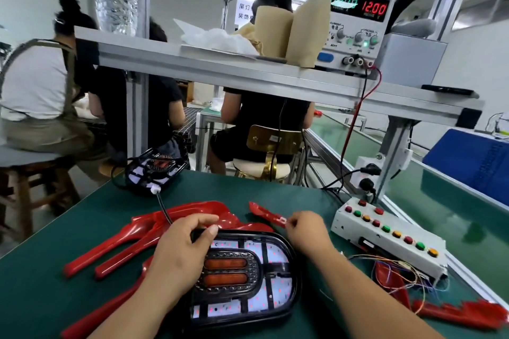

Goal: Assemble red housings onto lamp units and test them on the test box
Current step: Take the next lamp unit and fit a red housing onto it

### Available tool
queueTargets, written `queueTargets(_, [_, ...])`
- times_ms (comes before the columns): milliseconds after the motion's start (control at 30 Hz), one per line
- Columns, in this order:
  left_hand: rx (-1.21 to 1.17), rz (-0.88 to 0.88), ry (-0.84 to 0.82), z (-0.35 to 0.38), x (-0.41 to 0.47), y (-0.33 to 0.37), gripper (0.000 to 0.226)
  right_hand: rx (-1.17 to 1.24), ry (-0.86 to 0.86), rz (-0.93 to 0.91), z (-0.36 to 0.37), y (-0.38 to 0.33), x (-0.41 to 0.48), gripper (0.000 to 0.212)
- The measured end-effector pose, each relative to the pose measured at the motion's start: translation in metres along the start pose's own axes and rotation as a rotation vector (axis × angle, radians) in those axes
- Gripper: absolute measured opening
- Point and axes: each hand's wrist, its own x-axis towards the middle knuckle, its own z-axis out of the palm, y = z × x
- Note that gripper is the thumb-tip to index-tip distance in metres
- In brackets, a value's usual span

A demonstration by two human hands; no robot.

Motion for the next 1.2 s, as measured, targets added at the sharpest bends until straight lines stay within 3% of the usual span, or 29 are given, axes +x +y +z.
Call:
queueTargets(33, [0.011,0.001,0.008,0.000,0.000,0.000,0.022,0.163,0.080,0.065,-0.007,0.003,-0.002,0.022])
queueTargets(100, [0.041,0.015,0.011,0.001,0.000,-0.001,0.023,0.774,0.134,0.187,-0.022,0.001,-0.016,0.021])
queueTargets(167, [0.018,0.038,0.003,0.002,0.001,0.002,0.019,1.340,0.013,0.163,-0.036,-0.013,-0.038,0.020])
queueTargets(233, [-0.128,0.012,-0.036,0.003,-0.001,0.007,0.014,1.530,-0.180,0.061,-0.038,-0.033,-0.065,0.020])
queueTargets(300, [-0.315,-0.032,-0.115,0.003,-0.004,0.013,0.033,1.421,-0.299,-0.031,-0.028,-0.054,-0.089,0.022])
queueTargets(400, [-0.462,-0.024,-0.169,0.002,-0.006,0.018,0.037,1.118,-0.265,-0.127,-0.013,-0.069,-0.104,0.023])
queueTargets(500, [-0.536,-0.007,-0.131,0.002,-0.005,0.021,0.035,0.707,-0.078,-0.274,-0.026,-0.066,-0.100,0.020])
queueTargets(567, [-0.506,0.010,-0.146,0.000,-0.004,0.021,0.036,0.599,0.060,-0.347,-0.048,-0.069,-0.095,0.009])
queueTargets(667, [-0.480,0.010,-0.174,-0.001,-0.004,0.021,0.035,0.669,0.072,-0.504,-0.078,-0.088,-0.083,0.048])
queueTargets(733, [-0.467,0.010,-0.174,0.000,-0.004,0.021,0.035,0.545,-0.007,-0.679,-0.090,-0.110,-0.079,0.063])
queueTargets(800, [-0.482,0.023,-0.215,0.001,-0.005,0.021,0.034,0.373,-0.010,-0.815,-0.095,-0.131,-0.078,0.056])
queueTargets(867, [-0.457,0.037,-0.236,-0.001,-0.005,0.019,0.035,0.271,0.083,-0.845,-0.105,-0.140,-0.077,0.034])
queueTargets(933, [-0.415,0.011,-0.197,-0.002,-0.003,0.015,0.037,0.348,0.187,-0.783,-0.117,-0.131,-0.073,0.026])
queueTargets(1000, [-0.509,-0.110,-0.142,-0.001,-0.001,0.009,0.025,0.655,0.220,-0.627,-0.125,-0.105,-0.069,0.038])
queueTargets(1100, [-0.649,-0.336,-0.129,0.002,-0.001,0.006,0.023,1.270,0.131,-0.370,-0.118,-0.058,-0.073,0.026])
queueTargets(1200, [-0.626,-0.376,-0.110,0.006,-0.003,0.006,0.026,1.403,0.050,-0.174,-0.080,-0.023,-0.080,0.024])
